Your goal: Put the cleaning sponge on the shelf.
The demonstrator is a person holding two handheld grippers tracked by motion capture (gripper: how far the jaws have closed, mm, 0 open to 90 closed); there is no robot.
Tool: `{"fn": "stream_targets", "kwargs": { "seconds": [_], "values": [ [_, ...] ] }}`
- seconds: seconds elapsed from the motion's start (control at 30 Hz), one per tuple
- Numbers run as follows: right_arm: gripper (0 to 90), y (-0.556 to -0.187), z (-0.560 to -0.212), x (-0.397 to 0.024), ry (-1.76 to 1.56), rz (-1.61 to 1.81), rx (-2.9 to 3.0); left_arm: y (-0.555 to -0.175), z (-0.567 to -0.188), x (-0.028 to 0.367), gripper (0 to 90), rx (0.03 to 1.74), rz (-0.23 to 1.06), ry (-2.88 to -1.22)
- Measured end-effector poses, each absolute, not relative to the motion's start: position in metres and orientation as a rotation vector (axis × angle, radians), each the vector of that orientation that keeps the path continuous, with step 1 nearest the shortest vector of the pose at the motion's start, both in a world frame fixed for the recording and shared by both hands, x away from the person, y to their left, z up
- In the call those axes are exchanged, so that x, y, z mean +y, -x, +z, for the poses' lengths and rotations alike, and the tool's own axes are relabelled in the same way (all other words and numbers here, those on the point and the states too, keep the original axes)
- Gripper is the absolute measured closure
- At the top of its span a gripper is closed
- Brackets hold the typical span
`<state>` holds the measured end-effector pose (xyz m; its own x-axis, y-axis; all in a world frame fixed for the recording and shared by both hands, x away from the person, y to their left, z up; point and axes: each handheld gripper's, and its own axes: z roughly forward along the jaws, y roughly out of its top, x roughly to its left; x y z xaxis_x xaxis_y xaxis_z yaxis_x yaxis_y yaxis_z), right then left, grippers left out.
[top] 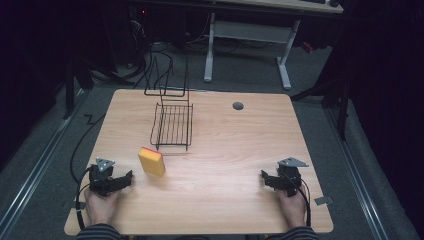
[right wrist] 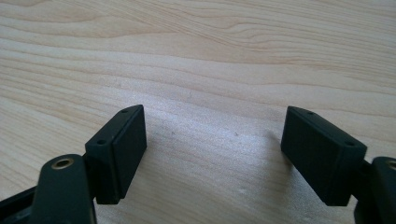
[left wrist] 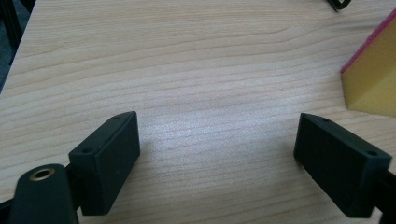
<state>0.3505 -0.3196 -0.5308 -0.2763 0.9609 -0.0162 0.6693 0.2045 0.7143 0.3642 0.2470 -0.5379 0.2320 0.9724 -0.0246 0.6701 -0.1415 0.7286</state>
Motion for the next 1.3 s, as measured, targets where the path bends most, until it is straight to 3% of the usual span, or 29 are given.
{"fn": "stream_targets", "kwargs": {
  "seconds": [1.3],
  "values": [
    [22.6,-0.350,-0.531,-0.320,-1.509,0.833,2.023,-0.331,-0.518,0.234,11.7,1.330,0.551,-1.899]
  ]
}}
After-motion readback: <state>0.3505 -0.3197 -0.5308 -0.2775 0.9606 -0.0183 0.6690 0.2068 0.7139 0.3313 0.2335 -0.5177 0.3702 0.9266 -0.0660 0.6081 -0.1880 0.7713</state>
